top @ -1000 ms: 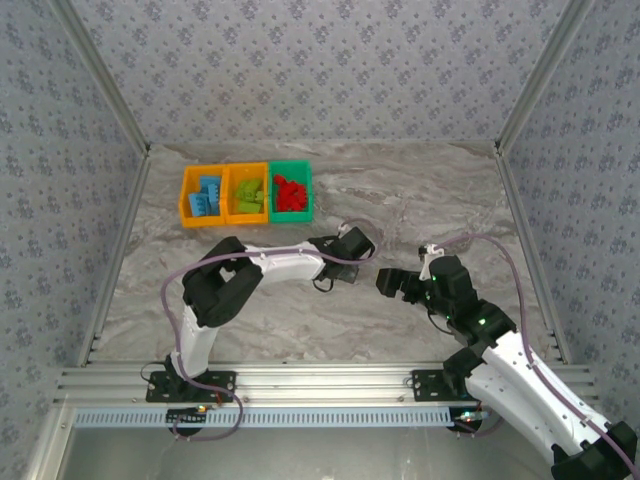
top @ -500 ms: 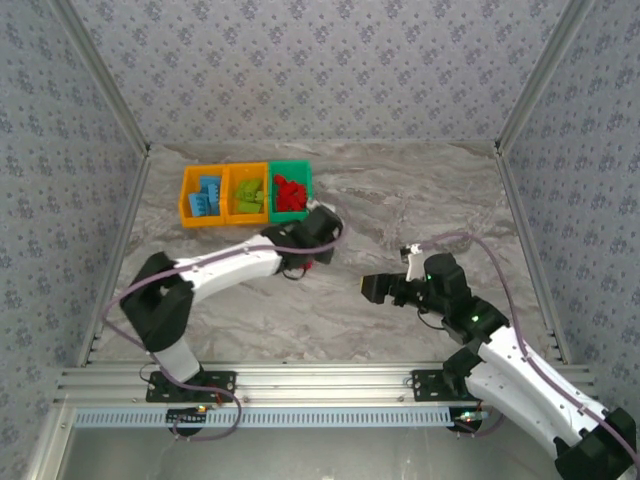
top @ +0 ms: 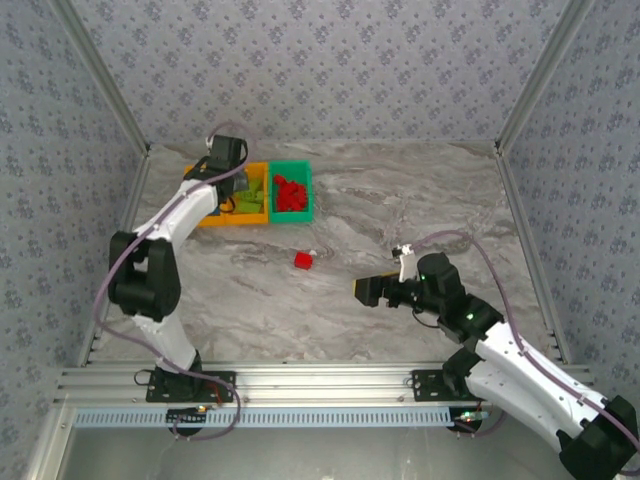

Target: Sort the legos into containers by color

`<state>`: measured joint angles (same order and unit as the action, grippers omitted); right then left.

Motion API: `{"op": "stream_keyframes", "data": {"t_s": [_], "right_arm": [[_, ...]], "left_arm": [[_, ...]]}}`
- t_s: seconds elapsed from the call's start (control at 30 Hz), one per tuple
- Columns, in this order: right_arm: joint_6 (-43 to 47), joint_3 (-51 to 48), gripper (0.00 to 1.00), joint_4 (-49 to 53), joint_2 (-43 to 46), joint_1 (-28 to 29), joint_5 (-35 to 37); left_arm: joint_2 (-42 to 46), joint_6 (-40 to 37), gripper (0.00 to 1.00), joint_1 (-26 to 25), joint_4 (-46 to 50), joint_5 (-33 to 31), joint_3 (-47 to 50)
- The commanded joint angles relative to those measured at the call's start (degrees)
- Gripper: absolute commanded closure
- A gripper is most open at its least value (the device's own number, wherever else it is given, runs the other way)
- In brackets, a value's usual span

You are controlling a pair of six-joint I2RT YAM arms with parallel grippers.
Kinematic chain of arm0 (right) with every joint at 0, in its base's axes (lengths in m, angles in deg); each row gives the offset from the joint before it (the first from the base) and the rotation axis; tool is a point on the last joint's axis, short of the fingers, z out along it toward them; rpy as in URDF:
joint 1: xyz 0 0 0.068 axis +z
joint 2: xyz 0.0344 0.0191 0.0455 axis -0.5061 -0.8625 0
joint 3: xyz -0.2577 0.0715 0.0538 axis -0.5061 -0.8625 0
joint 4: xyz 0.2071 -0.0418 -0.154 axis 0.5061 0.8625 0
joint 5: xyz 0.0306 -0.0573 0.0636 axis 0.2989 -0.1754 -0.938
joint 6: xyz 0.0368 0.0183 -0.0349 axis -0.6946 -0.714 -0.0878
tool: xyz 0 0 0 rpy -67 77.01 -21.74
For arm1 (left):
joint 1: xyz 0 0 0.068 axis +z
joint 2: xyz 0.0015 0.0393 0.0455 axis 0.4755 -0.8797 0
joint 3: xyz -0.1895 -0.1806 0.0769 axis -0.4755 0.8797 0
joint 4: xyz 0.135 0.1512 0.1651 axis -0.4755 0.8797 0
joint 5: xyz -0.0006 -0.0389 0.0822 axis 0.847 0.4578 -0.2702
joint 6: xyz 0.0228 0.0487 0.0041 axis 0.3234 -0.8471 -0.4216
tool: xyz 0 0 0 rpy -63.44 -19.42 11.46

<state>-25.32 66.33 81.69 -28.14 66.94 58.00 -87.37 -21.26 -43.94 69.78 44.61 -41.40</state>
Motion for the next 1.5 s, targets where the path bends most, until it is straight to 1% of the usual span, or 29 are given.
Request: {"op": "stream_keyframes", "data": {"t_s": [0.0, 0.07, 0.13, 0.17, 0.33, 0.4, 0.47, 0.6, 0.7, 0.77, 0.83, 0.87, 0.93, 1.0, 1.07, 1.13, 1.23, 1.3, 1.4, 1.47], "right_arm": [[0.9, 2.4, 0.01, -0.6, -0.6, 0.5, 1.7], [0.9, 2.6, 0.01, -0.4, -1.0, 0.5, 1.9], [0.9, 2.7, 0.01, 0.0, -1.1, 0.6, 2.0], [1.0, 2.8, 0.01, 0.3, -1.1, 0.6, 2.0], [1.5, 3.0, 0.01, 1.3, -1.4, 0.7, 2.6], [1.6, 3.1, 0.01, 0.8, -2.0, 0.8, 2.7], [1.5, 3.4, 0.01, 0.0, -3.4, 1.2, 3.1], [3.2, 6.3, 0.02, -0.2, -9.9, 3.8, 7.2], [6.6, 10.5, 0.02, 0.0, -17.9, 7.5, 11.5], [8.5, 13.3, 0.02, -1.1, -24.1, 9.0, 13.1], [10.0, 16.6, 0.02, -2.5, -31.1, 9.8, 13.6], [10.8, 18.3, 0.02, -3.1, -34.0, 10.1, 13.6], [12.6, 22.4, 0.03, -3.8, -40.7, 10.5, 13.6], [15.0, 26.3, 0.03, -4.3, -47.0, 11.0, 13.5], [18.9, 29.2, 0.02, -5.6, -52.4, 11.3, 13.4], [22.9, 32.0, 0.01, -6.2, -57.4, 11.3, 16.0], [27.8, 35.9, 0.01, -6.2, -63.6, 10.6, 18.5], [30.1, 38.4, 0.04, -5.8, -66.8, 9.9, 17.7], [32.9, 41.1, 0.12, -4.6, -70.4, 9.8, 15.4], [33.6, 43.5, 0.17, -4.6, -71.9, 9.6, 12.8]], "left_arm": [[-4.5, -3.3, 0.86, -0.5, 2.2, 4.0, -6.9], [-6.9, -3.4, 0.76, -0.3, 3.2, 3.4, -9.8], [-8.5, -3.3, 0.60, 0.2, 4.3, 2.8, -12.1], [-8.7, -3.3, 0.56, 0.3, 4.6, 2.6, -12.5], [-5.5, -3.6, 0.53, 0.2, 4.2, 2.6, -10.4], [-2.2, -3.1, 0.53, -0.2, 4.4, 3.3, -8.3], [2.9, -2.4, 0.53, -1.4, 3.9, 4.5, -4.7], [17.2, -2.5, 0.53, -7.7, 2.4, 6.0, 5.9], [27.9, -4.6, 0.53, -15.6, 4.3, 5.7, 13.4], [34.2, -7.2, 0.53, -21.8, 7.5, 4.0, 16.6], [39.7, -10.1, 0.54, -28.5, 12.4, 0.6, 18.6], [41.6, -11.1, 0.54, -31.0, 15.3, 0.2, 19.0], [45.6, -13.9, 0.54, -36.0, 22.4, 2.4, 19.4], [48.7, -15.8, 0.54, -39.3, 27.3, 6.5, 20.4], [51.6, -17.8, 0.51, -41.1, 30.4, 12.6, 22.6], [54.3, -19.5, 0.45, -41.5, 31.9, 17.5, 25.6], [56.9, -19.2, 0.34, -41.6, 31.9, 18.1, 29.7], [57.8, -18.6, 0.31, -41.6, 31.3, 17.2, 31.5], [58.5, -18.8, 0.28, -41.5, 30.5, 16.5, 32.2], [59.1, -19.4, 0.21, -41.5, 29.6, 15.7, 32.6]]}}
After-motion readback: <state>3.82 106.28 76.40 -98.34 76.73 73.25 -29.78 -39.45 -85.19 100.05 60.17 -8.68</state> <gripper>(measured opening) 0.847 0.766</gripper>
